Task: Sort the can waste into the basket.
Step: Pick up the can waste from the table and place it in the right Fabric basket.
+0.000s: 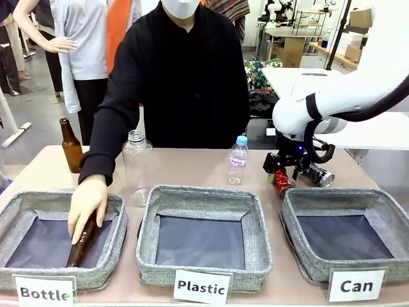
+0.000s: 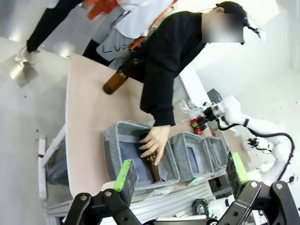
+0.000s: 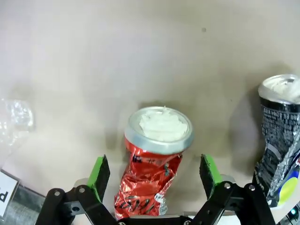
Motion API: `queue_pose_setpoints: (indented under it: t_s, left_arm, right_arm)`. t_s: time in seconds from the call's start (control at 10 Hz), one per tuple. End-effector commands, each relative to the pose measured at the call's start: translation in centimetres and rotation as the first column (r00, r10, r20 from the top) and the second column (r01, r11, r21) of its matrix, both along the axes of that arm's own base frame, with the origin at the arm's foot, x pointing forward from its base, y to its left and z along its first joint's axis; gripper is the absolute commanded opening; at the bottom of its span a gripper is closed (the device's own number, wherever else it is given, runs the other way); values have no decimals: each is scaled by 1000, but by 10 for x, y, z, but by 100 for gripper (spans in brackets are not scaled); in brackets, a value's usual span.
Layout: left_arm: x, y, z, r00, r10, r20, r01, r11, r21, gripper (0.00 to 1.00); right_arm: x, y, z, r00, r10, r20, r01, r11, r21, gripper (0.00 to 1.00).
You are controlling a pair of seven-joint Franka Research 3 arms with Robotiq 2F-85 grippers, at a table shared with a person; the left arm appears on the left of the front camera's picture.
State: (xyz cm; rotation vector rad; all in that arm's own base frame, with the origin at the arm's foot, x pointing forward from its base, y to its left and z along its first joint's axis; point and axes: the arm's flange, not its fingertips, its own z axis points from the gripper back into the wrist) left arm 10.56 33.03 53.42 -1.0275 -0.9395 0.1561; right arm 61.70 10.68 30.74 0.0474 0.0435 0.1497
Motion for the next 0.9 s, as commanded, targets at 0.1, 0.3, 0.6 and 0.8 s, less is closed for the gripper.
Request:
queue_pose_setpoints:
  t_s: [0.1, 0.3, 0.6, 0.8]
  left_arm:
    - [3, -2, -15, 999, -25, -30, 24, 999, -43, 100]
    - [8, -7, -19, 997, -46, -54, 44, 998, -46, 100]
    - [18, -51, -47, 969, -160, -189, 146, 985, -88, 100]
    - [27, -92, -84, 907, -253, -338, 247, 967, -61, 100]
  right_arm:
    - [7, 6, 3, 999, -33, 41, 33, 999, -3, 100]
    - [9, 8, 3, 998, -33, 44, 33, 999, -2, 100]
    - [9, 9, 4, 999, -25, 45, 26, 1000, -11, 0]
    - [7, 9, 6, 999, -13, 43, 13, 1000, -2, 0]
